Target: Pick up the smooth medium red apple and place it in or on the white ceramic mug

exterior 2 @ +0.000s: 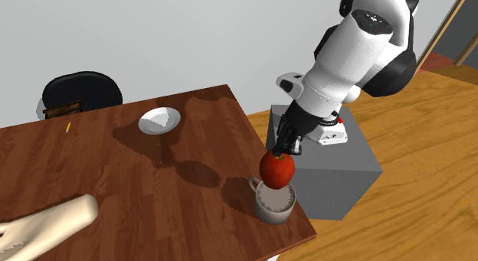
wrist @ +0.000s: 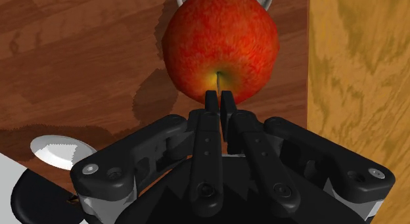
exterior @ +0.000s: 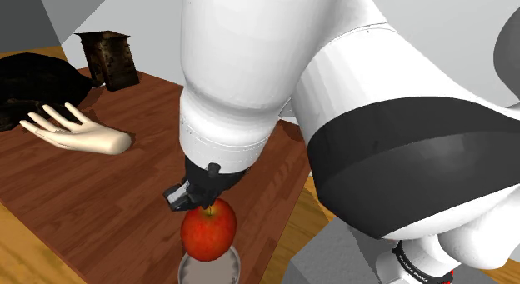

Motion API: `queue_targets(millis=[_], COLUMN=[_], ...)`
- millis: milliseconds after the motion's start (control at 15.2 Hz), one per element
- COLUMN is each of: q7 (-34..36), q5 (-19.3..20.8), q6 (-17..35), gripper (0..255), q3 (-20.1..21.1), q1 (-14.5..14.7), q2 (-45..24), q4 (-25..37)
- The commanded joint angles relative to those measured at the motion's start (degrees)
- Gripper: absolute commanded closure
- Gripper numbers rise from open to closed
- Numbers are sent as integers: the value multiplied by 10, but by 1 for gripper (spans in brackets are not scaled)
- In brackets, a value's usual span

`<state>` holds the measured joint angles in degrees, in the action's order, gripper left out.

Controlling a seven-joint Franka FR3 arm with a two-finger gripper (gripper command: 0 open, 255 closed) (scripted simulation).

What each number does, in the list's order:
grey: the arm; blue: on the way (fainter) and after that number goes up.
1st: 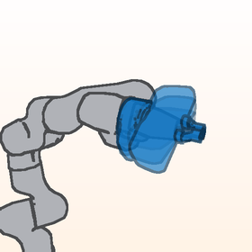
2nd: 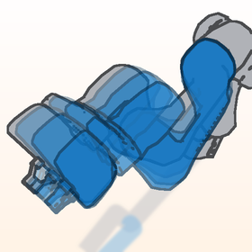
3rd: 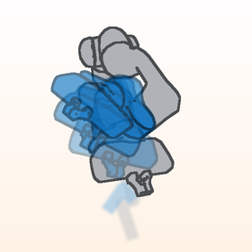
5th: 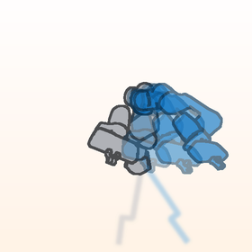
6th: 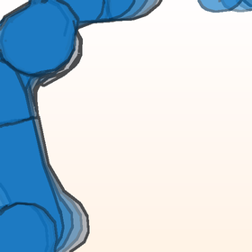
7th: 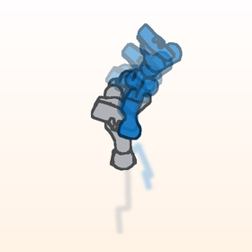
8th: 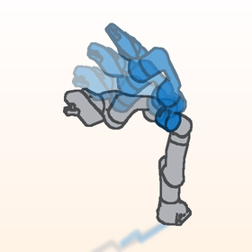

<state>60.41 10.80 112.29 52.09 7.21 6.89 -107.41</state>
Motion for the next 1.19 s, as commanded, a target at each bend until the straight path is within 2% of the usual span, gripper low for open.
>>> queue_targets(millis=[0, 528, 990, 1056, 1122], q7=[3, 26, 26, 26, 26], q5=[1, 18, 18, 18, 18], q6=[16, 73, 73, 73, 73], gripper=[255, 255, 255, 0, 0], q3=[0, 6, 6, 6, 6], q1=[0, -1, -1, -1, -1], q2=[1, -12, -12, -12, -12], q4=[-16, -69, -69, -69, -69])
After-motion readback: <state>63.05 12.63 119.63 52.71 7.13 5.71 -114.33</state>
